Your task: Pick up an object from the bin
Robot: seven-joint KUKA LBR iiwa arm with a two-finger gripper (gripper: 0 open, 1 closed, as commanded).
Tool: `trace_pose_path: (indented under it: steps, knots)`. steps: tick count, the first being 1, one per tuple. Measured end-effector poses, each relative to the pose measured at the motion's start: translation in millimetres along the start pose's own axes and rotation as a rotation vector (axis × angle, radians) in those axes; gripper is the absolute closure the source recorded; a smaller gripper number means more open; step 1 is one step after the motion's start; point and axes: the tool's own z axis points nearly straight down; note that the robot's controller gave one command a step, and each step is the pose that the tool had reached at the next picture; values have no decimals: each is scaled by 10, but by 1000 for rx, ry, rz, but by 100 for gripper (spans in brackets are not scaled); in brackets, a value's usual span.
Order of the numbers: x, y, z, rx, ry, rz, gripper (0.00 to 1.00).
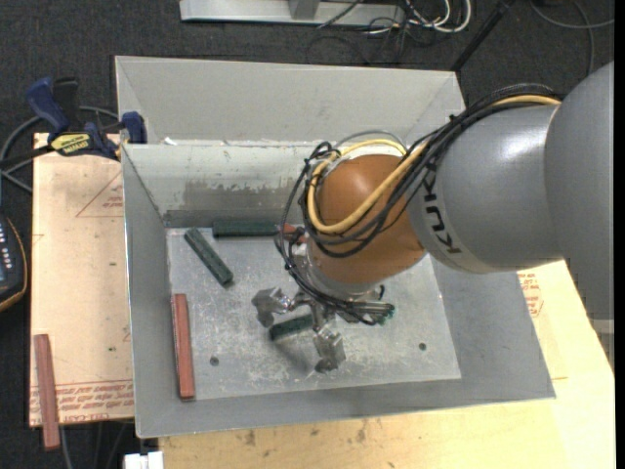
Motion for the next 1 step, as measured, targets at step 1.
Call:
trace_pose_path:
  steps: [1]
  knots:
    - [-203, -544, 402, 6, -7, 45, 0]
